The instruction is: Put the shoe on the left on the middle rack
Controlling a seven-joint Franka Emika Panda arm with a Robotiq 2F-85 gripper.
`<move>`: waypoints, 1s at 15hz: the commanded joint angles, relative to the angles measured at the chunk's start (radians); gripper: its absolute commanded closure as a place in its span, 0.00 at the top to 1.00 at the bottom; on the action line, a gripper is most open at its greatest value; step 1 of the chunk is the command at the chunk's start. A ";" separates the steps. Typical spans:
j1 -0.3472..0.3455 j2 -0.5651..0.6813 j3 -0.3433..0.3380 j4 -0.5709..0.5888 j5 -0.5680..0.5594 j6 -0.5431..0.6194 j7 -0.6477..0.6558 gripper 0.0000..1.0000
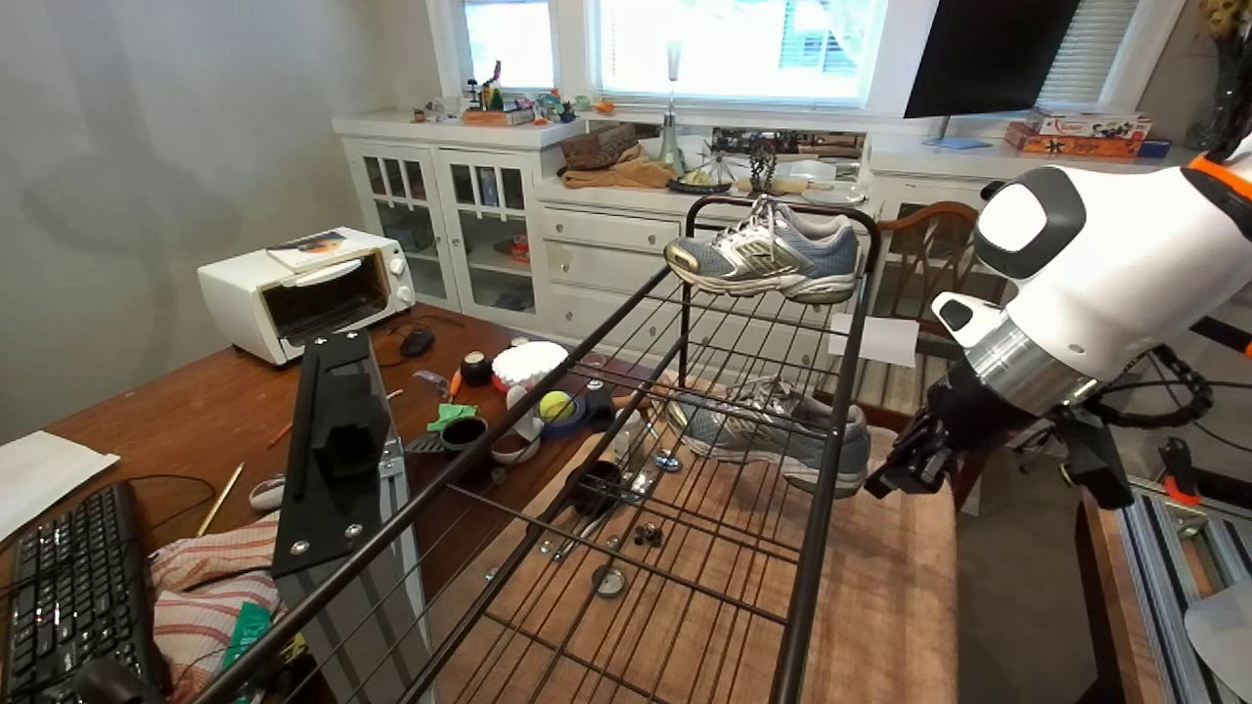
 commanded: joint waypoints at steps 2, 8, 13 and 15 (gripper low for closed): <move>-0.165 -0.240 0.147 0.012 -0.195 0.242 0.297 0.00; -0.049 -0.463 0.033 0.100 -0.277 0.584 0.438 0.00; 0.042 -0.529 -0.042 0.202 -0.423 0.729 0.586 0.27; -0.047 -0.596 0.006 0.207 -0.360 0.791 0.538 0.40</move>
